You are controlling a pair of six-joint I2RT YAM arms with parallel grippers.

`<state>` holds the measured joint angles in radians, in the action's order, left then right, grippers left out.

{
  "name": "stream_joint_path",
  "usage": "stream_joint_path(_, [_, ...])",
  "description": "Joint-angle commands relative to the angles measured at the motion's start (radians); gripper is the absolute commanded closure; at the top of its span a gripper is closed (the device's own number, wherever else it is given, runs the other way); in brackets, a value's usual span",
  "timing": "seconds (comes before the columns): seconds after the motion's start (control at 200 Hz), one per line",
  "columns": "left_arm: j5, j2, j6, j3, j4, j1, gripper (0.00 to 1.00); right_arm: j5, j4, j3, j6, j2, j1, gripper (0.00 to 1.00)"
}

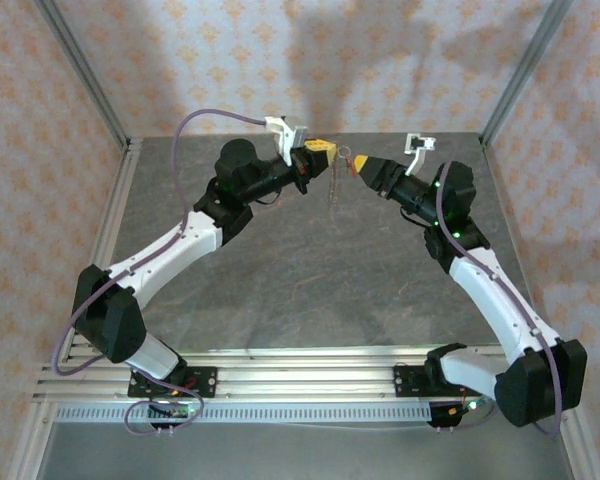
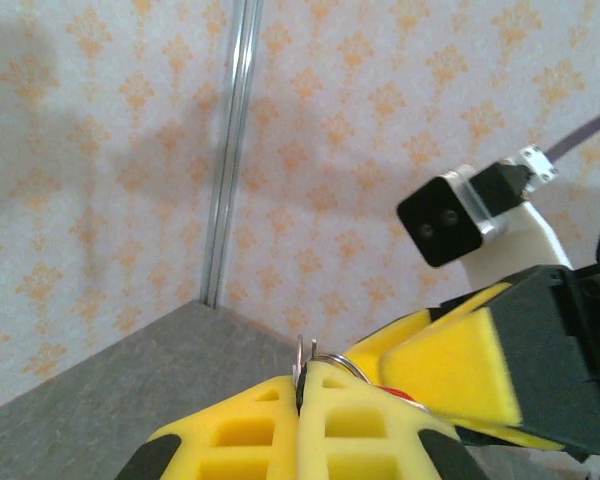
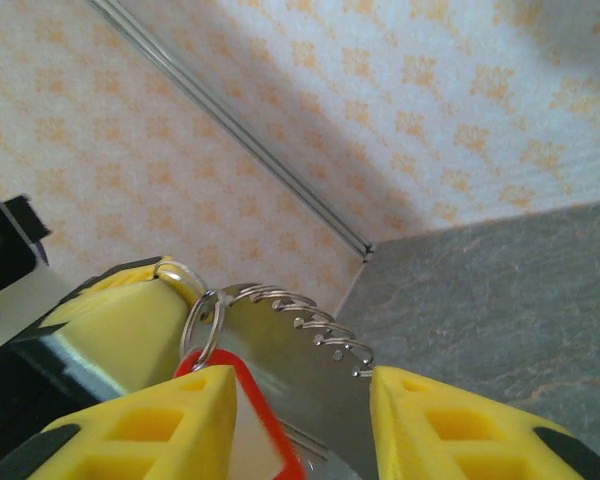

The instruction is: Put the keys on the keyring

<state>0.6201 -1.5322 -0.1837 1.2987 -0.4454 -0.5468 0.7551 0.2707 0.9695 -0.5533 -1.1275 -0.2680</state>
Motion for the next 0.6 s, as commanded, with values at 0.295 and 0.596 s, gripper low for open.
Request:
stream_joint_path(0.295, [0.066, -0.028, -0.173, -0.032, -0.200, 0.059, 1.00, -0.087, 0.088, 0.065, -0.117, -0.012, 0.013, 0.47])
stream_joint_path(0.596, [0.063, -0.022, -0.195, -0.061, -0.222, 0.066, 1.00, -0.042, 0.221, 0.096, -0.258, -0.090, 0.013, 0.43])
